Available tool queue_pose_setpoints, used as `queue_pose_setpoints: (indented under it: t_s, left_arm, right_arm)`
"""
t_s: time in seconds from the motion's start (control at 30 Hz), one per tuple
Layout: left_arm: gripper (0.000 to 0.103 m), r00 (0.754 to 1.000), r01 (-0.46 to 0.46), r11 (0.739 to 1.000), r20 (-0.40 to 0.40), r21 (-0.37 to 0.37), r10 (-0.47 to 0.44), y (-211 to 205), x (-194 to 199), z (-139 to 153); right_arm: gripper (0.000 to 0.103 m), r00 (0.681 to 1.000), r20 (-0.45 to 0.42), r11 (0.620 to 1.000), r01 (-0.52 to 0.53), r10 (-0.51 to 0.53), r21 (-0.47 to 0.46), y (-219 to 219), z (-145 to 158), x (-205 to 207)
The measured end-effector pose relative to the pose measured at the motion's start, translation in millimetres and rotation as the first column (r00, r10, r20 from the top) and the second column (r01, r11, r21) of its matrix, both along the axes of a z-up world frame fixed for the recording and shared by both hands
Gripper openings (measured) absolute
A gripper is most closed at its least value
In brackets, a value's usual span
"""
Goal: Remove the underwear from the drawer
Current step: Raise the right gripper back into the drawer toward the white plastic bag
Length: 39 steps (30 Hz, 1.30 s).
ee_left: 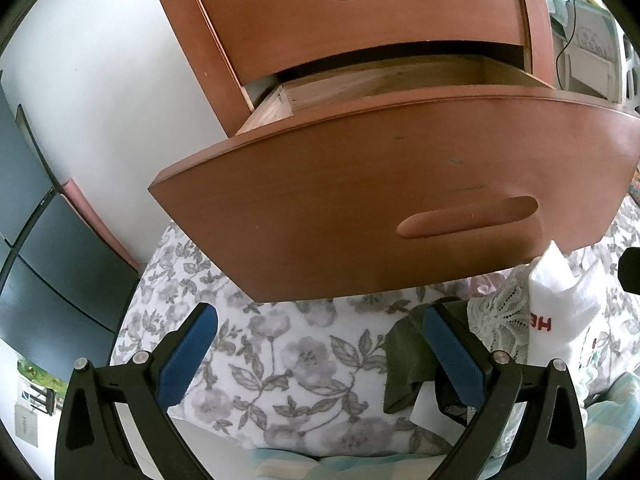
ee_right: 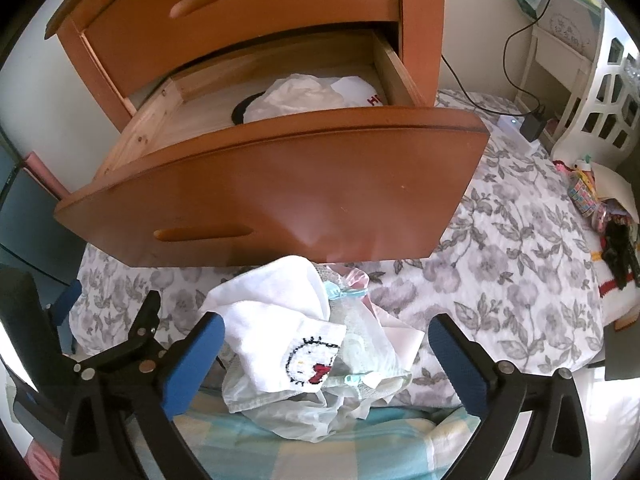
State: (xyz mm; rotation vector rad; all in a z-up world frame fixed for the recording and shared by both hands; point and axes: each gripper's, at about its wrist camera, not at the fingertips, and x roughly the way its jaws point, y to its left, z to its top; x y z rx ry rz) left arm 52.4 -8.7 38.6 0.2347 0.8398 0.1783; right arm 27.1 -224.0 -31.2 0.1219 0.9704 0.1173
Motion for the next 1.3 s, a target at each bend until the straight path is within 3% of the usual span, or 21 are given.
queue_pose_setpoints:
  t_s: [0.4, 0.57, 0.93, 1.3]
  left_arm:
    - [0.103, 1.0, -0.003, 1.0, -0.01, -0.009, 0.002, 2.1, 0.8, 0.9]
    - [0.103, 1.0, 0.007, 1.0, -0.007, -0.004, -0.007, -0.2, 0.4, 0.6]
    - [0.103, 1.0, 0.012, 1.0, -0.027, -0.025, -0.012, 2.2, 3.8, -3.1]
    - [0.103, 0.999, 0.006, 0.998, -0.033, -0.061, -0.008, 7.1, 6.1, -4.8]
  right_arm:
    - [0.103, 0.997, 0.074, 1.0, -0.011, 0.011, 0.006, -2.4, 7.2, -0.4]
    - [0.103, 0.991, 0.129, 0.999, -0.02, 0.025, -0.039, 0.1, 14.3, 0.8]
    - [0.103, 0.985, 0.169, 0.999, -0.032, 0.031, 0.002, 0.9, 17.9, 8.1]
    - [0.103, 0.962, 0.263, 0.996, -0.086, 0.077, 0.025, -3.0, 56.3, 6.4]
